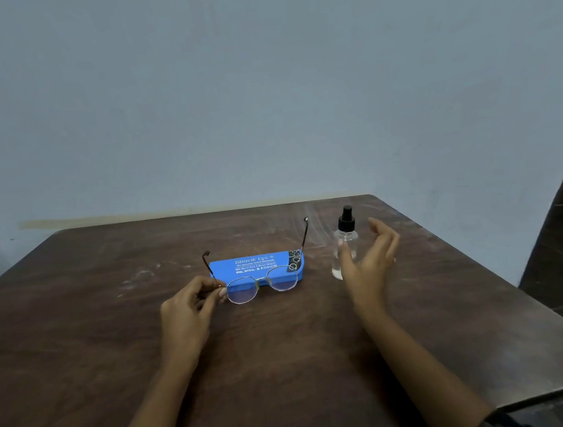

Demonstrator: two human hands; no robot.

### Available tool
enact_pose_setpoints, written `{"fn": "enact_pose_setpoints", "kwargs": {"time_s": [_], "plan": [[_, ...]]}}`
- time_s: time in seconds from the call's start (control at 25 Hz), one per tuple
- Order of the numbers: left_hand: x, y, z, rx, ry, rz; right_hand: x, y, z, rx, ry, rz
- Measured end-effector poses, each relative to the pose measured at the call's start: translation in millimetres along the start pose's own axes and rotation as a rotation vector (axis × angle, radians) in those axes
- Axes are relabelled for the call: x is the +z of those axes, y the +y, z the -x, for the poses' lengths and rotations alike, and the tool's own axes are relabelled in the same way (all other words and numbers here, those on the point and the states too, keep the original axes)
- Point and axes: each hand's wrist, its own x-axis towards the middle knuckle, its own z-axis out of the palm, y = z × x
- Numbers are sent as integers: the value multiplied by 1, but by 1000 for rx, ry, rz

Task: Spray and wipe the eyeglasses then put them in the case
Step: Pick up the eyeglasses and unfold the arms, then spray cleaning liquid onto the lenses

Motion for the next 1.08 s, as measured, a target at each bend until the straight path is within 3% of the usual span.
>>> {"fn": "enact_pose_setpoints", "kwargs": {"time_s": [0.36,0.76,1.08], "plan": [[1,3,1,-22,-14,5,16,35,-10,191,-344,12],[1,6,1,-19,17,-18,6,20,-6,137,-344,-84],[-7,1,-6,-43,145,-8,-8,-11,20,136,-436,-397]]}}
